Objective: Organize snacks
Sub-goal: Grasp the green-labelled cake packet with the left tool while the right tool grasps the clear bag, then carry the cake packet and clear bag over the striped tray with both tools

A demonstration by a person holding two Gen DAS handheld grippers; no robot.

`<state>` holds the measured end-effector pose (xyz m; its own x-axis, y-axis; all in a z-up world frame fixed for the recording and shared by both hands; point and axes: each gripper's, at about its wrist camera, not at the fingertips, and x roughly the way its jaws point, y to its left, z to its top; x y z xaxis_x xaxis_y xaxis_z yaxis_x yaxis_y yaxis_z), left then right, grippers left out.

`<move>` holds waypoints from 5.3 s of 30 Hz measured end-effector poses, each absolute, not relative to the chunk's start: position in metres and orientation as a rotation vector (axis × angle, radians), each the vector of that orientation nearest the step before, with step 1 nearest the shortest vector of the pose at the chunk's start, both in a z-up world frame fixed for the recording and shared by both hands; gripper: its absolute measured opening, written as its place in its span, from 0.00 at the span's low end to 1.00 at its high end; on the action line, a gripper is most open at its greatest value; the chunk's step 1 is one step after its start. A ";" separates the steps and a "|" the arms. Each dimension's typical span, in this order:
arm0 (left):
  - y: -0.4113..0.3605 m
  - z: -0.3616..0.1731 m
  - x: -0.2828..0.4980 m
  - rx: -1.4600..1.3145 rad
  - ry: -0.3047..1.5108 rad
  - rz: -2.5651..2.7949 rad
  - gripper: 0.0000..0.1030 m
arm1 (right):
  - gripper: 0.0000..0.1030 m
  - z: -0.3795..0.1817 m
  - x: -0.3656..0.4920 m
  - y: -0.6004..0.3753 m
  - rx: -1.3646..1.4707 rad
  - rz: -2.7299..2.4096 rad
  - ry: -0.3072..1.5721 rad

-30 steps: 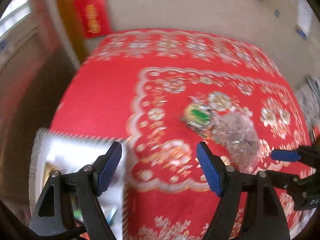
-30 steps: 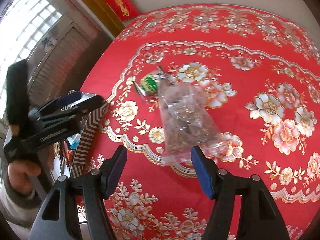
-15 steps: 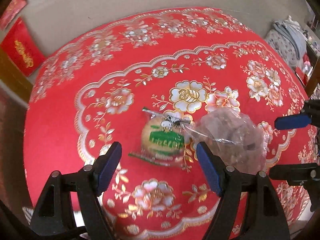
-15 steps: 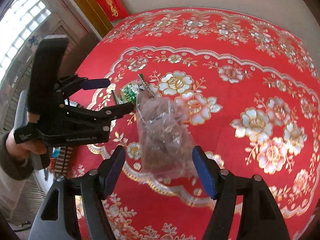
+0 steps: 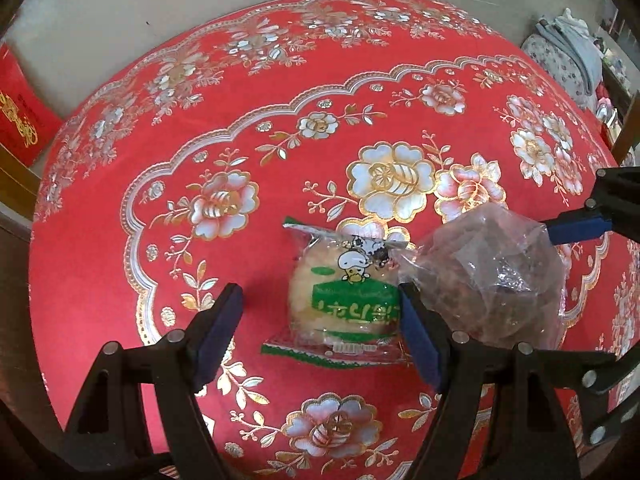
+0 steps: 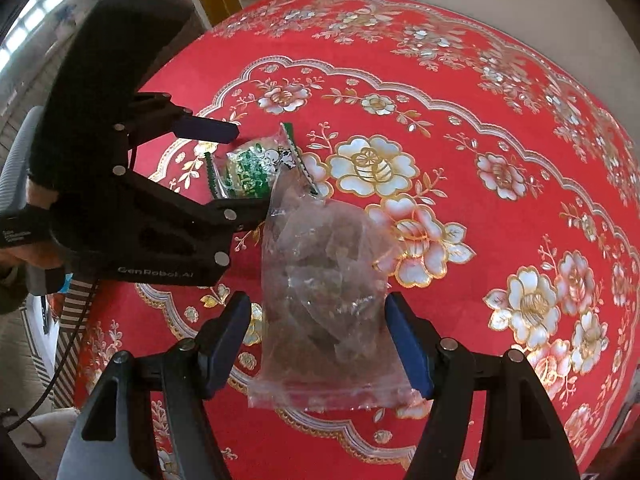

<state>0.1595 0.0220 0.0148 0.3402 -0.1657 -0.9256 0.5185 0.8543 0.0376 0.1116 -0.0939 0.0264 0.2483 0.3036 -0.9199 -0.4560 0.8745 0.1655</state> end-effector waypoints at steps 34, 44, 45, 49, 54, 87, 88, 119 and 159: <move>0.028 0.025 0.143 0.223 1.130 -0.284 0.49 | 0.35 0.024 0.086 -0.114 -0.022 0.518 1.159; 0.044 0.043 0.091 0.171 1.089 -0.138 0.49 | 0.35 0.046 0.061 -0.118 0.038 0.575 1.101; 0.046 0.045 0.087 0.165 1.088 -0.129 0.49 | 0.35 0.046 0.062 -0.115 0.035 0.582 1.103; 0.055 0.054 0.071 0.159 1.067 -0.081 0.49 | 0.35 0.056 0.061 -0.102 0.008 0.611 1.086; 0.069 0.061 0.055 0.143 1.069 -0.041 0.49 | 0.35 0.061 0.057 -0.084 -0.029 0.654 1.082; 0.106 0.063 0.030 0.051 1.078 0.007 0.49 | 0.30 0.023 0.047 -0.029 -0.282 0.695 1.200; 0.105 0.063 0.029 0.053 1.079 0.006 0.49 | 0.30 0.025 0.047 -0.033 -0.269 0.691 1.196; 0.157 0.098 -0.023 0.034 0.999 0.164 0.49 | 0.30 0.091 0.027 0.024 -0.268 0.804 1.037; 0.267 0.062 -0.085 -0.064 1.064 0.383 0.49 | 0.32 0.060 0.004 0.152 -0.366 1.032 1.094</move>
